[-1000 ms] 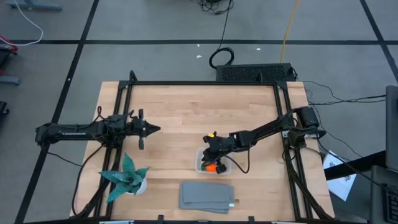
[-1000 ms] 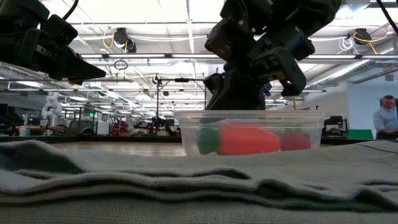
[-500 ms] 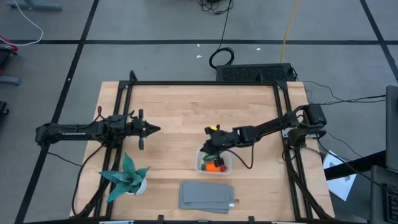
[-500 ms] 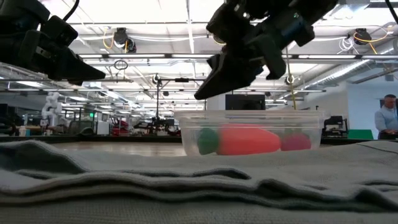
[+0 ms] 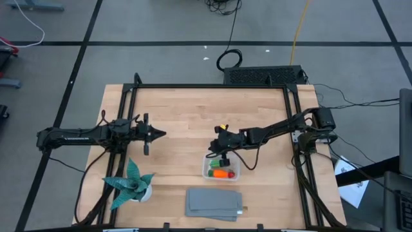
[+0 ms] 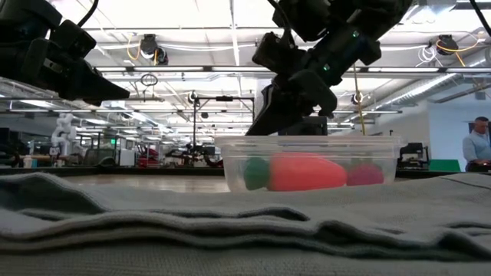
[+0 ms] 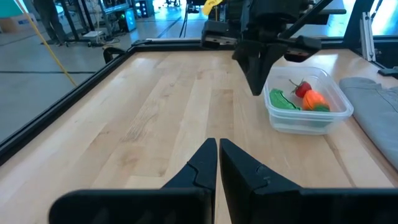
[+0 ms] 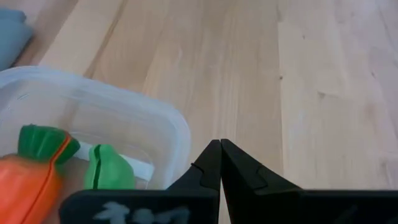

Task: Pick and placing Produce into tupperware
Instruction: Adjust the transparent bin, then return to Home Position

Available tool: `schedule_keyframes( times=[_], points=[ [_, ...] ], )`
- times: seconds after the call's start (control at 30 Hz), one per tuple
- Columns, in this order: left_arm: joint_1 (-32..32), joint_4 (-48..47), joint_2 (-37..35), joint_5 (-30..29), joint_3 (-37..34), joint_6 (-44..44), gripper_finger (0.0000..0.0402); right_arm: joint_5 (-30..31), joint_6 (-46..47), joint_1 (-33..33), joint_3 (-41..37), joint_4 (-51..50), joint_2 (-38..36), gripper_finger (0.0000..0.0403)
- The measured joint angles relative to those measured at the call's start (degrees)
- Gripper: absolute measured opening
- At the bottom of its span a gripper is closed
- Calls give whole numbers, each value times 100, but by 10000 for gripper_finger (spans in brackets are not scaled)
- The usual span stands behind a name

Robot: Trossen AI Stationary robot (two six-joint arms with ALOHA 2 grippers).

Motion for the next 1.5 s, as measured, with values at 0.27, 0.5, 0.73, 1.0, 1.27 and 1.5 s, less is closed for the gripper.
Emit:
schedule_keyframes(
  times=[0.27, 0.5, 0.73, 1.0, 1.27, 1.5],
  points=[
    [0, 0, -2, -2, 0, 33, 24, -162, 39, 9, 0, -348, 0, 0],
    [0, 0, -1, -2, 0, 25, 24, -274, 54, 15, 0, -346, 0, 0],
    [0, 0, -2, -4, 0, 20, 24, -472, 159, 20, 0, -321, 0, 0],
    [-1, 0, -1, -2, 0, 11, 24, -137, 99, 20, 0, -187, -61, 0],
    [-2, 211, -3, 17, 0, 391, 24, -168, -109, 13, -7, -211, -679, 0],
    [-3, 624, -10, 15, -1, 868, 20, -177, -71, -69, -523, -223, -1915, 0]
  ],
)
